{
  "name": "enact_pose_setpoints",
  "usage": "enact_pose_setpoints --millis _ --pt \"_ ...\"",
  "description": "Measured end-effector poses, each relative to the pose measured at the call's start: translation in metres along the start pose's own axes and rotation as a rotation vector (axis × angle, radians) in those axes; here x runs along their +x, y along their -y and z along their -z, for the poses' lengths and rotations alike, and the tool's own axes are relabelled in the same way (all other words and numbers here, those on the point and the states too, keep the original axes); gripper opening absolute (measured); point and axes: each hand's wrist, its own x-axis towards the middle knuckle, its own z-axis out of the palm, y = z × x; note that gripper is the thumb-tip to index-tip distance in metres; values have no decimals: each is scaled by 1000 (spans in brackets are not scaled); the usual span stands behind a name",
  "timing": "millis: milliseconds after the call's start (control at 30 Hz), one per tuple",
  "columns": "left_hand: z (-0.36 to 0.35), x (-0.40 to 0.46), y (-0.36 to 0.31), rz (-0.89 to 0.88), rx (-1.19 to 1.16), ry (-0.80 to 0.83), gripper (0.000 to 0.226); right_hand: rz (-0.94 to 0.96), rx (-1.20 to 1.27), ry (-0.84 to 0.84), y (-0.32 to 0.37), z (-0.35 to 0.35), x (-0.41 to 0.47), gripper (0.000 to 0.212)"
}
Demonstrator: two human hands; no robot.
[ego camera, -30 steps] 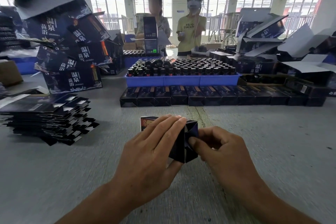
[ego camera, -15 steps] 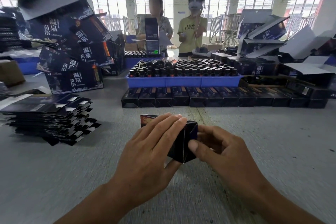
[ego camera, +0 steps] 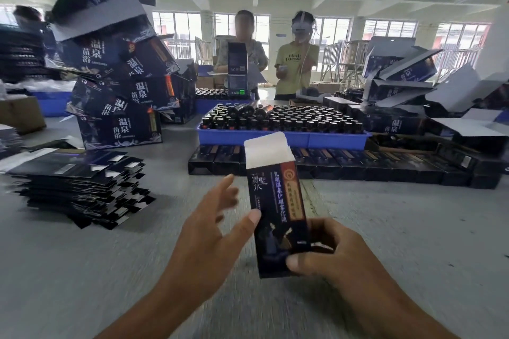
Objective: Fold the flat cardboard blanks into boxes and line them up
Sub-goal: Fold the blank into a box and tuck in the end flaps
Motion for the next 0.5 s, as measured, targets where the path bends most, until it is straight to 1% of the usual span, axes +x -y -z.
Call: enact_pose_setpoints --millis 33,67,100,167,267,333,400,500 --pt "2 2 0 111 -202 73 72 -11 -43 36 0 -2 0 58" --pt "4 4 1 161 -332 118 71 -19 -73 69 0 -4 -1 59" --pt "5 5 1 163 -383 133 65 -21 -93 90 0 -6 -1 59" --pt "7 6 -1 120 -418 130 52 0 -112 87 0 -9 -1 55" --pt "7 4 -1 86 -444 104 55 76 -61 -2 2 -9 0 49" --pt "5 1 0 75 -454 116 56 143 8 -78 5 -6 -1 53" --pt "1 -2 0 60 -456 133 49 191 77 -137 7 -2 -1 57" --pt "-3 -5 -2 21 -449 118 41 244 128 -174 9 1 -1 53"
